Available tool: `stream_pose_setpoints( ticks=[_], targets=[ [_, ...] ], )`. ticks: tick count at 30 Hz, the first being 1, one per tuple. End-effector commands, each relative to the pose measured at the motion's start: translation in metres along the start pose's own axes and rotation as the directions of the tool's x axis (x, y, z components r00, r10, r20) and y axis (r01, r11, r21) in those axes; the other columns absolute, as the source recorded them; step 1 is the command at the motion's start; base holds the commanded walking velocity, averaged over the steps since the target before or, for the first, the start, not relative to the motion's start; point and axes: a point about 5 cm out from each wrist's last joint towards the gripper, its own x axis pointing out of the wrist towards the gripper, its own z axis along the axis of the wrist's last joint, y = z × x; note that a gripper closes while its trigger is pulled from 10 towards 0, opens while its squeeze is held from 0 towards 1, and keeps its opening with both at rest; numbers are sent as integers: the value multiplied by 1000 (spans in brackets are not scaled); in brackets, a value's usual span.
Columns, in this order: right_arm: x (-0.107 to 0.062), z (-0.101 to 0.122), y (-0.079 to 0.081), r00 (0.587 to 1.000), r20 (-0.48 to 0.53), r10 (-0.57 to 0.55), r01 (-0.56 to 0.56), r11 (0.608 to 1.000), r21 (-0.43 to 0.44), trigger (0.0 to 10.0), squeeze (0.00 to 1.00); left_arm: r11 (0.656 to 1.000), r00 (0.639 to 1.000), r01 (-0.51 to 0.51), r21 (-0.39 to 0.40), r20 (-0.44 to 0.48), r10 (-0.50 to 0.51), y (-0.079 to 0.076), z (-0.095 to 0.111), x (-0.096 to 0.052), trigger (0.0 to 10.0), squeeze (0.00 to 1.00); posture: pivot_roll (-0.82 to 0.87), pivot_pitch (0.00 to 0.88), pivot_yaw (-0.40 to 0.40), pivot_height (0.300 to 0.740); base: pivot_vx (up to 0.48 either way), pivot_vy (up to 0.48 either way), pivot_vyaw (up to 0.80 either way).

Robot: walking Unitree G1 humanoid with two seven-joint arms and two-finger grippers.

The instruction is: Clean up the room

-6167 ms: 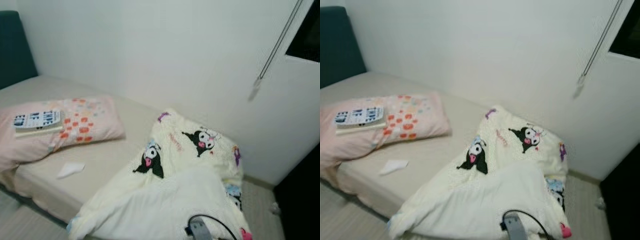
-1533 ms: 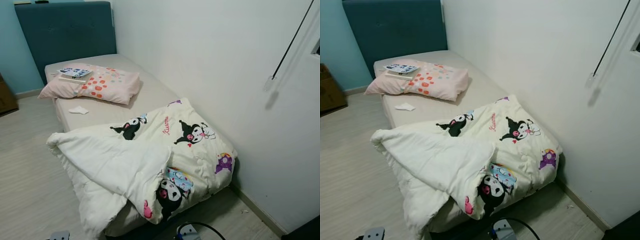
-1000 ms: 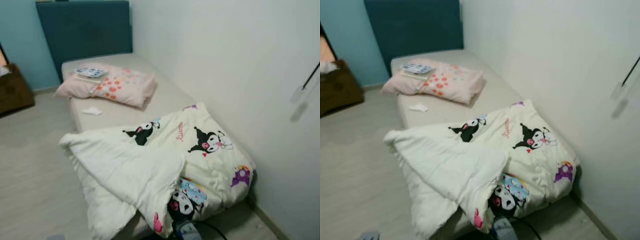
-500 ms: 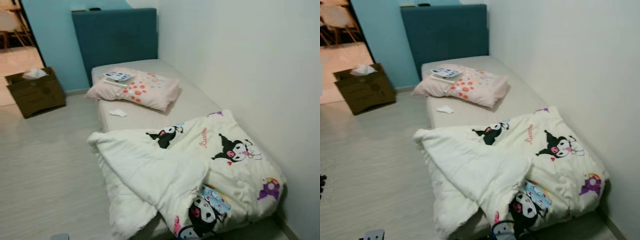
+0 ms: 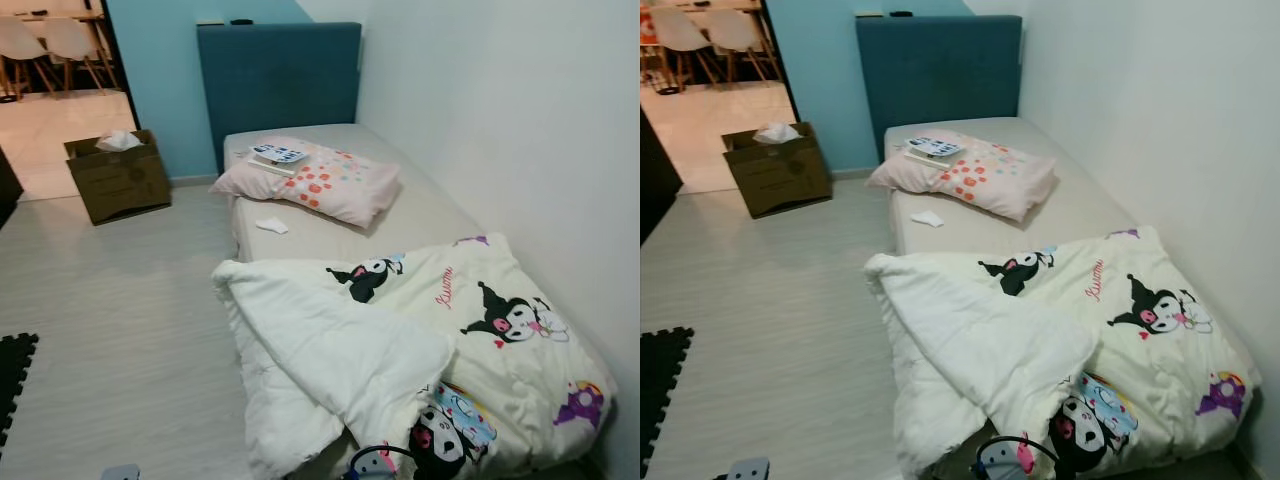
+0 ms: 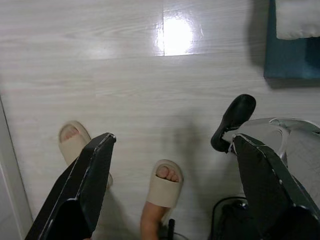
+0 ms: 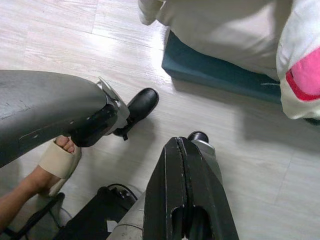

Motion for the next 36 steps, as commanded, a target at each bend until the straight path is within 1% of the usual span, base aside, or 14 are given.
stream_pose_setpoints(
  ticks=[1,7,9,11,13,15,19,36],
  targets=[
    [0,-2,-1,1000,-10,-7,7,1000,9,10000,0,1000,1000,4,12,-11,-4,-1,-4,0,10000,0,-65,0,-54,740,334,0,0],
    [1,4,-1,1000,-7,-9,9,1000,9,10000,0,1000,1000,4,11,-12,-4,-1,-5,-1,10000,0,-64,0,-55,740,337,0,0],
    [3,16,0,1000,6,-8,8,1000,8,10000,0,1000,1000,4,3,-8,-4,-1,-5,-1,10000,0,-64,0,-57,740,146,0,0],
    [3,16,0,1000,6,-8,8,1000,8,10000,0,1000,1000,4,3,-8,-4,-1,-5,-1,10000,0,-64,0,-57,740,0,0,0],
    [4,25,3,1000,17,-5,5,1000,8,10000,0,1000,1000,3,1,-6,-3,-2,-5,-1,10000,0,-65,0,-57,740,0,0,0],
    [5,30,4,1000,23,-3,3,1000,8,10000,0,1000,1000,4,3,-4,-4,-2,-4,-1,10000,0,-66,0,-58,740,0,0,0],
    [4,26,3,1000,21,-2,2,1000,10,10000,0,1000,1000,14,17,-6,-14,-3,-4,0,10000,0,-66,0,-58,740,0,0,0],
    [4,25,2,1000,24,-5,4,1000,10,10000,0,1000,1000,13,19,-11,-13,-3,-5,-1,10000,0,-65,0,-57,740,0,-468,0]
  ],
)
